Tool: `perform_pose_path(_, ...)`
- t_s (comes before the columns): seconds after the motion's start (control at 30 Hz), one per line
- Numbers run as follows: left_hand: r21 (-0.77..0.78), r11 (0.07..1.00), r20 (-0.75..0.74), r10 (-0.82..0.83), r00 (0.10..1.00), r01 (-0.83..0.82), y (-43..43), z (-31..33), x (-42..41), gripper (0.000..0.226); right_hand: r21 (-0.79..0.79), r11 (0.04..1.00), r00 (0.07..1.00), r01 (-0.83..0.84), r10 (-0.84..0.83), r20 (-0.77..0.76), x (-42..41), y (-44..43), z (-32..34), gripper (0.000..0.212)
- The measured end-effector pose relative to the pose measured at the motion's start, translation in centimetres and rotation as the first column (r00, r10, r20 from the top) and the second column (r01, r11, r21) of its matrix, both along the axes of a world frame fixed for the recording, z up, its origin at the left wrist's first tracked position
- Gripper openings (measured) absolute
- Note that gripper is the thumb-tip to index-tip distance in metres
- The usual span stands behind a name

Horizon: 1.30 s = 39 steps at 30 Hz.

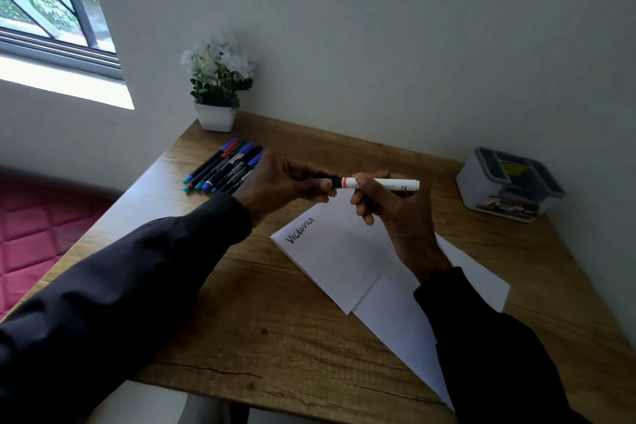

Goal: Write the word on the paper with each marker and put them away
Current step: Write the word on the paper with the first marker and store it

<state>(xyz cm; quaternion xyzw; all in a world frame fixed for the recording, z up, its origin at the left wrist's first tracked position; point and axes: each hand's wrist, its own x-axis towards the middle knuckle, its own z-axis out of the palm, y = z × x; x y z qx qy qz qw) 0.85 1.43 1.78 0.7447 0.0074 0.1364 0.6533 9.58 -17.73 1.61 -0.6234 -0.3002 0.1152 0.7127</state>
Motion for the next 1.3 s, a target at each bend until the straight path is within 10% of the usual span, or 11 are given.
perform_pose_path(0.6,0.132,0.989,0.063,0.06,0.996,-0.068,-1.9,1.4,1.6,0.023,0.061,0.998,0.974,0.005,0.009,-0.225,1.4,-1.8,0.9,0.027)
perform_pose_path(0.93,0.103,0.992,0.041,0.074,0.996,-0.078,-1.2,2.0,2.9,0.022,-0.5,0.85,0.892,0.164,0.089,0.443,4.9,-3.1,3.3,0.009)
perform_pose_path(1.3,0.085,0.993,0.08,0.072,0.994,-0.079,-2.0,2.4,4.2,0.032,-0.444,0.846,0.891,0.294,-0.073,0.449,5.7,-3.1,1.5,0.007)
